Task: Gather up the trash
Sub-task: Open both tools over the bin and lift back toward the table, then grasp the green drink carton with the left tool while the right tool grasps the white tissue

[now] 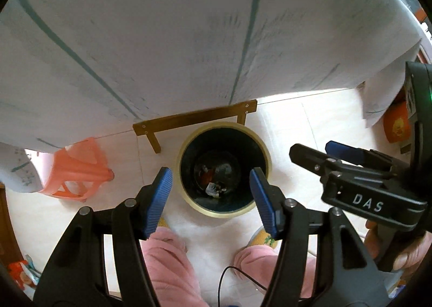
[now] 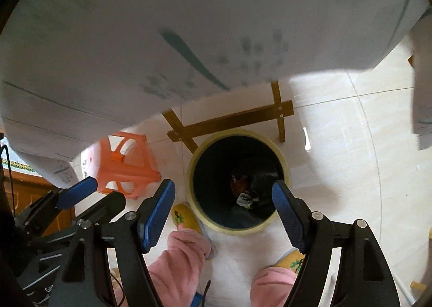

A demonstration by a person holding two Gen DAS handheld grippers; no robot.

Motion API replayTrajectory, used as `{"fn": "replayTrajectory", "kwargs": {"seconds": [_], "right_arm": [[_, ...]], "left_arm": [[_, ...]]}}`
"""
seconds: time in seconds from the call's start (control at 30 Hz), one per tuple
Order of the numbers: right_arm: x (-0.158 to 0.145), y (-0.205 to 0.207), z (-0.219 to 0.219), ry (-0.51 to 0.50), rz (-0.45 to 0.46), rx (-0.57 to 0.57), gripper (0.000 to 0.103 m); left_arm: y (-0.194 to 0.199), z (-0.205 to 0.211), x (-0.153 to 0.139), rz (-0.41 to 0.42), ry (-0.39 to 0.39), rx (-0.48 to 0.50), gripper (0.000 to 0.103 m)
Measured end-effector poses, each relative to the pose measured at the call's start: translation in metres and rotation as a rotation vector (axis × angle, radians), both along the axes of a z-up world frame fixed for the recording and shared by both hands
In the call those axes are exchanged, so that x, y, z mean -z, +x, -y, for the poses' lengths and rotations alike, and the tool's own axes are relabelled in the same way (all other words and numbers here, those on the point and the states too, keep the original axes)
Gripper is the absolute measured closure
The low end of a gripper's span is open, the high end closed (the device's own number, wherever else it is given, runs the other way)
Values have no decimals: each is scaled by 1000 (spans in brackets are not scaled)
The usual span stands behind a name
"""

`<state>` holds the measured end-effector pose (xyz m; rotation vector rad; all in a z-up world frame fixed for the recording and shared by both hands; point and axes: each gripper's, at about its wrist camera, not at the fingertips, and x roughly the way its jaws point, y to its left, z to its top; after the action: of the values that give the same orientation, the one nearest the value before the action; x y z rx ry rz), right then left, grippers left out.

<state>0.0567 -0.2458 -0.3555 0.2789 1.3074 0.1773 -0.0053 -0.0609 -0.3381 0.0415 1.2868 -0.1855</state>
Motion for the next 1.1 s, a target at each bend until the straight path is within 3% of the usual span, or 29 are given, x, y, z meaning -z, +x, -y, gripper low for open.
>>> {"fn": "replayTrajectory", "kwargs": {"seconds": [0.23,0.6,0.83,0.97,1.1], "right_arm": [[-92,-11,-2,-2,38,2,28],[-242,-13,-18,3,186,-49,28],[-329,12,-50,-20,314,-64,28],[-356,35,-75,-26,351,-57,28],[-371,68,-106,-34,370,-57,28]], "left_arm": [[-2,-13,-87,35,-16,-8,46],[23,-51,-232,174,-43,-65,46],[57,-78,-298,277,-33,-47,46],[92,-103,-328,326,-30,-44,46],[134,-128,-340,342,-29,-43,45]]}}
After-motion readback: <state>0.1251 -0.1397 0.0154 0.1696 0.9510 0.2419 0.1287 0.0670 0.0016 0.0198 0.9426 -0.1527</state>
